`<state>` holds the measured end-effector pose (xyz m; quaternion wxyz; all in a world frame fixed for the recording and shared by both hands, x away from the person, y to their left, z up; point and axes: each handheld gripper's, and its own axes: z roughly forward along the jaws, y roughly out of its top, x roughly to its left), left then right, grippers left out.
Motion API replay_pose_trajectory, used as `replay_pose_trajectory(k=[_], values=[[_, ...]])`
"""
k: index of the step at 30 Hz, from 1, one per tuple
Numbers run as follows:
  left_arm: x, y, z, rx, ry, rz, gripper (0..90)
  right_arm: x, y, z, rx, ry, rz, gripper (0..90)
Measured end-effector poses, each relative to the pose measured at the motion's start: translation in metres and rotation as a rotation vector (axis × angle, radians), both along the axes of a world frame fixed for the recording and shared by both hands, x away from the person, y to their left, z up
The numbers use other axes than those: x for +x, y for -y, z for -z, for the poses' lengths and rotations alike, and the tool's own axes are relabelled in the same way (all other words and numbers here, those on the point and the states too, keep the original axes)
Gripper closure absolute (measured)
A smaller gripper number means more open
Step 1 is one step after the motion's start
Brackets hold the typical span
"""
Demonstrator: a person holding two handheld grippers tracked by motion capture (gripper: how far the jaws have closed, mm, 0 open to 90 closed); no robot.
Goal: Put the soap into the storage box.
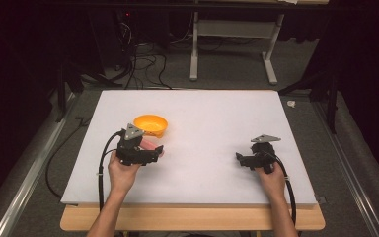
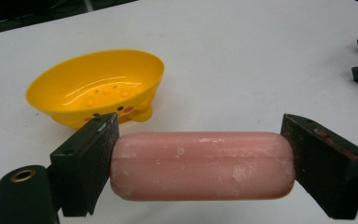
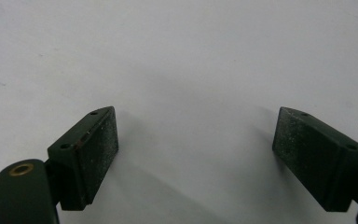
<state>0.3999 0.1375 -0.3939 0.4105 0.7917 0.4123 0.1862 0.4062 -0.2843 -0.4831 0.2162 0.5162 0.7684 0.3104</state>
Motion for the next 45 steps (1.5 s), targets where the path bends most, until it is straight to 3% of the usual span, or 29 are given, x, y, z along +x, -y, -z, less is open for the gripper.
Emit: replay_pose_trajectory(k=[5,10,16,24,28,32,37,45], values=[[0.006,-0.001,-0.002,-0.001,-0.005,-0.009,14.5,0.000,0.000,0.000,0.000,0.000,0.000,14.6],[0.014,-0.001,-0.001,-0.032,-0.017,-0.017,14.6,0.000,0.000,0.000,-0.002,0.003,-0.001,14.7],[0.019,-0.004,-0.014,-0.042,-0.007,-0.025,14.6,0.000,0.000,0.000,-0.002,0.003,-0.001,14.7],[0.026,-0.008,-0.025,-0.033,0.002,-0.042,14.6,0.000,0.000,0.000,-0.003,0.003,-0.002,14.6],[0.031,-0.008,-0.025,-0.052,-0.008,-0.044,14.5,0.000,0.000,0.000,-0.003,0.003,-0.002,14.7],[0.037,-0.006,-0.027,-0.032,-0.006,-0.047,14.6,0.000,0.000,0.000,-0.003,0.004,-0.002,14.7],[0.045,-0.009,-0.029,-0.065,-0.009,-0.069,14.6,0.000,0.000,0.000,-0.003,0.004,-0.002,14.6],[0.062,-0.005,-0.030,-0.036,-0.013,-0.098,14.6,0.000,0.000,0.000,-0.003,0.005,-0.002,14.6]])
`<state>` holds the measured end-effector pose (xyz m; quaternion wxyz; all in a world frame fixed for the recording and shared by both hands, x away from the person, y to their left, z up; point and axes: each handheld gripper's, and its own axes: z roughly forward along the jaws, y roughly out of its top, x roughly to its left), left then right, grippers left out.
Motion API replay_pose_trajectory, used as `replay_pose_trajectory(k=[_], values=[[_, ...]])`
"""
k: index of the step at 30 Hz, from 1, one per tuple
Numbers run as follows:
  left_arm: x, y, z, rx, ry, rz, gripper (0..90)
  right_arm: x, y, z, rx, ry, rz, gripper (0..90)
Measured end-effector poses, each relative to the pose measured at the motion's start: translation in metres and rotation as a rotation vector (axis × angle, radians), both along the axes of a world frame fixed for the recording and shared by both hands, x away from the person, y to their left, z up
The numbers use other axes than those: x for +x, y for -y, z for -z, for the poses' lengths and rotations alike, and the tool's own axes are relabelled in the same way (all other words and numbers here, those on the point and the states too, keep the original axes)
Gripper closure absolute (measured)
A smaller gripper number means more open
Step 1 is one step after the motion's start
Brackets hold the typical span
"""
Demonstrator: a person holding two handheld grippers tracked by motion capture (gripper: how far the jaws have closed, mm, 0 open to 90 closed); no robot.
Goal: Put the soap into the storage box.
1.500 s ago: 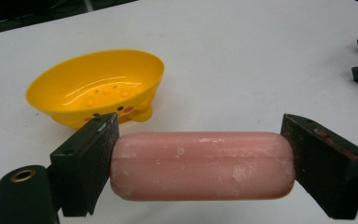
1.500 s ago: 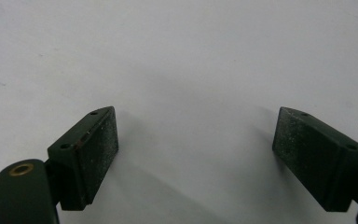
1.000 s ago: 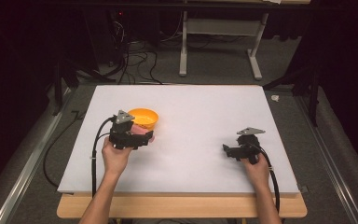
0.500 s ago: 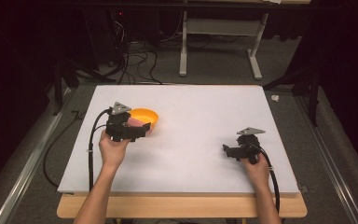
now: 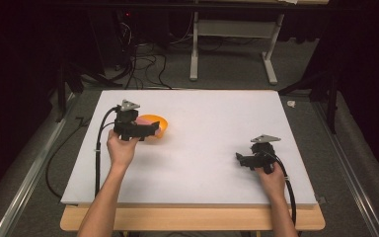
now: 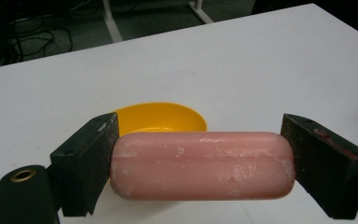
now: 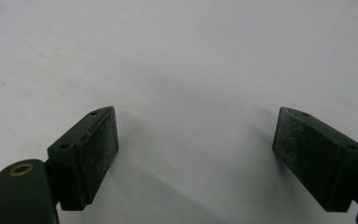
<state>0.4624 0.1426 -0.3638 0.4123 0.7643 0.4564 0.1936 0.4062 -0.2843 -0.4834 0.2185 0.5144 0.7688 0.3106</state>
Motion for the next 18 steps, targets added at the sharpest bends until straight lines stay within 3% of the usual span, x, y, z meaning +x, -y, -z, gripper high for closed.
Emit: replay_pose_trajectory(k=[10,14,18], values=[[0.020,0.000,0.006,-0.020,-0.028,-0.052,14.6,0.000,0.000,0.000,0.000,0.000,0.000,14.6],[0.027,0.000,0.013,0.024,-0.046,-0.062,14.6,0.000,0.000,0.000,0.001,0.000,0.000,14.6],[0.031,-0.001,0.016,0.015,-0.048,-0.073,14.6,0.000,0.000,0.000,0.000,0.000,0.000,14.6]])
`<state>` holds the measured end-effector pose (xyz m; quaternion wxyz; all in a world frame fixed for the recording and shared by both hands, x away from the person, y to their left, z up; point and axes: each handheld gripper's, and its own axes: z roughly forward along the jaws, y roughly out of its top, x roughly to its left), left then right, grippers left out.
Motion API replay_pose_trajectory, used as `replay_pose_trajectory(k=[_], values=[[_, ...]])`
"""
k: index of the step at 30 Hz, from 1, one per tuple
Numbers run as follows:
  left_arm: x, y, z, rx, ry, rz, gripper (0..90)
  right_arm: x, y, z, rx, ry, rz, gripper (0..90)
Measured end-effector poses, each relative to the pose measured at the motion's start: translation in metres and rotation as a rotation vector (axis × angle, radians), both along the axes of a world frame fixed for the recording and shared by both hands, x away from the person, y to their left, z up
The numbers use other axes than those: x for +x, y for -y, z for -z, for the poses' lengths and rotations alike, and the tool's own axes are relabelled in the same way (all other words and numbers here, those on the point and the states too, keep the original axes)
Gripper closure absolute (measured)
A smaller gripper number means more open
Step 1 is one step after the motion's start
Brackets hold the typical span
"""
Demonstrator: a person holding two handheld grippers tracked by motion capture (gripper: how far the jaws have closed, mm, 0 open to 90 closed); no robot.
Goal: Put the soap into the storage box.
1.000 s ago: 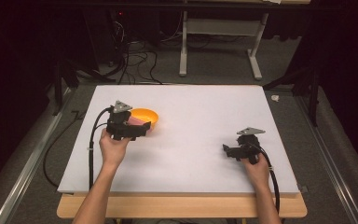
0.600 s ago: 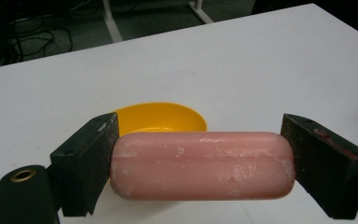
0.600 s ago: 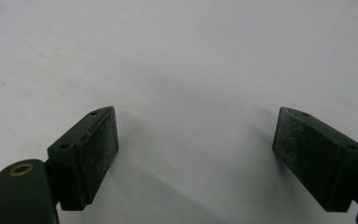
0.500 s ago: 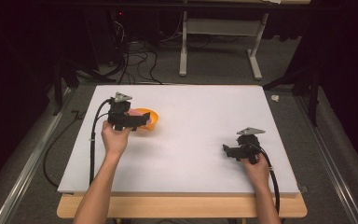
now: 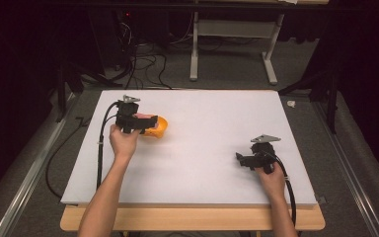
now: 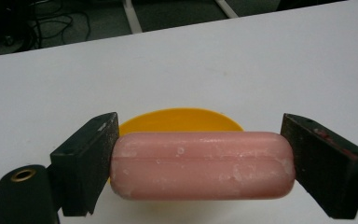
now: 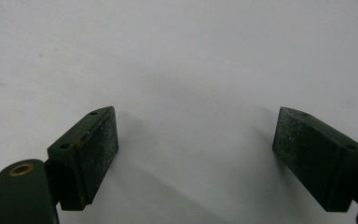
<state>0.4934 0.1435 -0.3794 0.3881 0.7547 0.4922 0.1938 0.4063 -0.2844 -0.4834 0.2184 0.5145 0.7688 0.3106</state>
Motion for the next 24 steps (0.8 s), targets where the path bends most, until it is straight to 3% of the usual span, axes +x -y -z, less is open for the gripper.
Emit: replay_pose_trajectory(k=[13,24], values=[[0.014,0.011,0.007,0.035,-0.008,-0.011,14.5,0.000,0.000,0.000,0.001,-0.003,0.002,14.6],[0.026,0.016,0.027,0.073,-0.046,-0.029,14.5,0.000,0.000,0.000,0.000,-0.004,-0.001,14.6]])
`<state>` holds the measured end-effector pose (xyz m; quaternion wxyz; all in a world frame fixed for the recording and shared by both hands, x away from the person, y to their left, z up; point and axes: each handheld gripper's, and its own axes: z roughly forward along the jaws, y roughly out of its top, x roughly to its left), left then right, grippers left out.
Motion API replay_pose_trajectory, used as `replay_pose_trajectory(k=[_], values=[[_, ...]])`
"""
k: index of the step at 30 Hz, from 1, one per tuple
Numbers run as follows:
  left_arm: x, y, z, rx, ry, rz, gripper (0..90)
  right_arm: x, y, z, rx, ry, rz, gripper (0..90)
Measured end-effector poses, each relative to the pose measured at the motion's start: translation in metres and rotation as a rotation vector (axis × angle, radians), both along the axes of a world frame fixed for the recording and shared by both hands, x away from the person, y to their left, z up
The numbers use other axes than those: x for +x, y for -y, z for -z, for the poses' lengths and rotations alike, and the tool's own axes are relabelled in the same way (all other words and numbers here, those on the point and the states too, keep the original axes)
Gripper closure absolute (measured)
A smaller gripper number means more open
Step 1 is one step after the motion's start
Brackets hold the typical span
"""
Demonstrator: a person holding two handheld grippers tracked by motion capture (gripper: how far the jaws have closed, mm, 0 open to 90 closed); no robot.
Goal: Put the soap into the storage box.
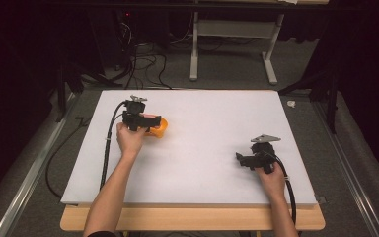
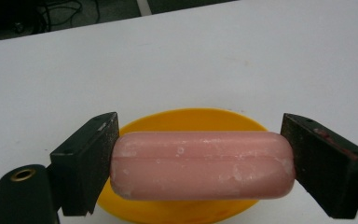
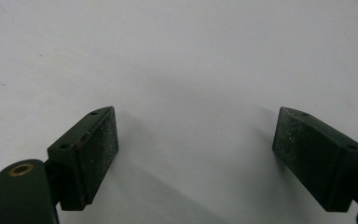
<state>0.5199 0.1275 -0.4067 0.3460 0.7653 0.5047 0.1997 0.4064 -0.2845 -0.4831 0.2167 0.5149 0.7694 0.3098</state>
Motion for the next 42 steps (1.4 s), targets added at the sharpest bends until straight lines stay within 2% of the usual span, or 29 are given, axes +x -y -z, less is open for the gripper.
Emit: replay_pose_trajectory(k=[5,14,19,28,34,42], values=[[0.004,0.004,0.009,0.013,-0.018,-0.004,14.5,0.000,0.000,0.000,0.002,0.001,0.002,14.6],[0.004,0.004,0.011,0.044,-0.023,-0.009,14.4,0.000,0.000,0.000,-0.001,0.002,-0.002,14.6],[0.005,0.001,0.014,0.054,-0.049,-0.013,14.3,0.000,0.000,0.000,0.000,0.000,0.000,14.6],[0.005,-0.001,0.014,0.017,-0.031,-0.019,13.6,0.000,0.000,0.000,0.001,0.000,-0.001,14.6],[0.002,-0.005,0.008,-0.019,-0.014,-0.010,7.3,0.000,0.000,0.000,0.000,0.000,-0.001,14.6],[-0.005,-0.006,-0.002,-0.047,0.019,0.010,6.3,0.000,0.000,0.000,0.001,0.001,0.001,14.6]])
